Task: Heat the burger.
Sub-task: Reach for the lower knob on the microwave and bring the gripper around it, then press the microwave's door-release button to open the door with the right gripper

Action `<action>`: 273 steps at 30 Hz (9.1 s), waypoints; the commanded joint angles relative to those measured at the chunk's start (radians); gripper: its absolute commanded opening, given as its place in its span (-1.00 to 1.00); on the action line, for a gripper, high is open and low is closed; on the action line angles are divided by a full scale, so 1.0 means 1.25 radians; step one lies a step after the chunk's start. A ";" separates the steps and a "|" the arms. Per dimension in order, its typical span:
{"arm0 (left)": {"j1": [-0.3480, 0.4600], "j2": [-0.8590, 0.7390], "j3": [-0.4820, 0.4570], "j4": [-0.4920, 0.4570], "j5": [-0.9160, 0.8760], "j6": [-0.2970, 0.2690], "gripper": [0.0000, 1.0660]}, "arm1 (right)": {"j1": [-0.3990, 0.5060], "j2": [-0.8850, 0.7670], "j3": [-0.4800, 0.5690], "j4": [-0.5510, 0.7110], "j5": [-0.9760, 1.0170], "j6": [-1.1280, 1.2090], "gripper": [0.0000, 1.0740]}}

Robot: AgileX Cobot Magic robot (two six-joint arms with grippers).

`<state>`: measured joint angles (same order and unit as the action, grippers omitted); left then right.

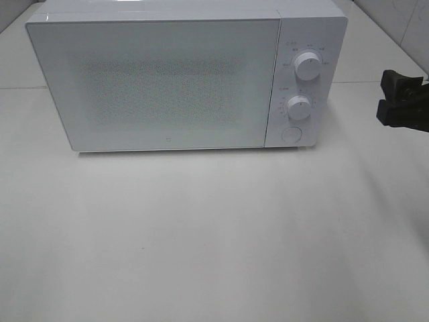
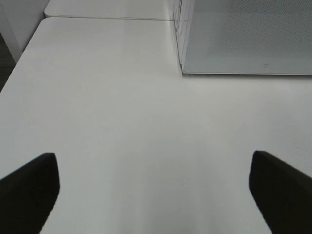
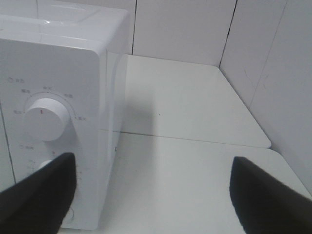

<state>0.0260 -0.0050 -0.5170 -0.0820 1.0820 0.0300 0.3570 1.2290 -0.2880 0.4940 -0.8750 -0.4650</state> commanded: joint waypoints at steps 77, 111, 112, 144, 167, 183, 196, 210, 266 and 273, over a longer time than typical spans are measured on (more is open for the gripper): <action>0.002 -0.012 0.000 -0.006 -0.009 0.002 0.84 | 0.243 0.599 -0.340 0.230 -0.311 0.059 0.42; 0.002 -0.012 0.000 -0.006 -0.009 0.002 0.84 | 0.208 0.690 -0.393 0.198 -0.293 0.111 0.40; 0.002 -0.012 0.000 -0.006 -0.009 0.002 0.84 | 0.208 0.690 -0.395 0.195 -0.293 0.111 0.39; 0.002 -0.012 0.000 -0.006 -0.009 0.002 0.84 | 0.209 0.690 -0.410 0.138 -0.378 0.132 -0.99; 0.002 -0.012 0.000 -0.006 -0.009 0.002 0.84 | 0.209 0.690 -0.410 -0.016 -0.448 1.408 -0.98; 0.002 -0.012 0.000 -0.006 -0.009 0.002 0.84 | 0.209 0.690 -0.409 -0.018 -0.448 1.600 -0.91; 0.002 -0.012 0.000 -0.006 -0.009 0.002 0.84 | 0.209 0.690 -0.408 -0.017 -0.447 1.598 -0.33; 0.002 -0.012 0.000 -0.006 -0.009 0.002 0.84 | 0.210 0.680 -0.361 0.026 -0.441 1.523 0.22; 0.002 -0.012 0.000 -0.006 -0.009 0.002 0.84 | 0.082 0.005 -0.262 -0.132 0.786 0.227 0.32; 0.002 -0.012 0.000 -0.006 -0.009 0.002 0.84 | 0.078 -0.130 -0.262 -0.204 0.986 0.242 0.32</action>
<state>0.0260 -0.0050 -0.5170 -0.0820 1.0820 0.0300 0.4620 1.1240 -0.6110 0.2770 0.2730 -0.1700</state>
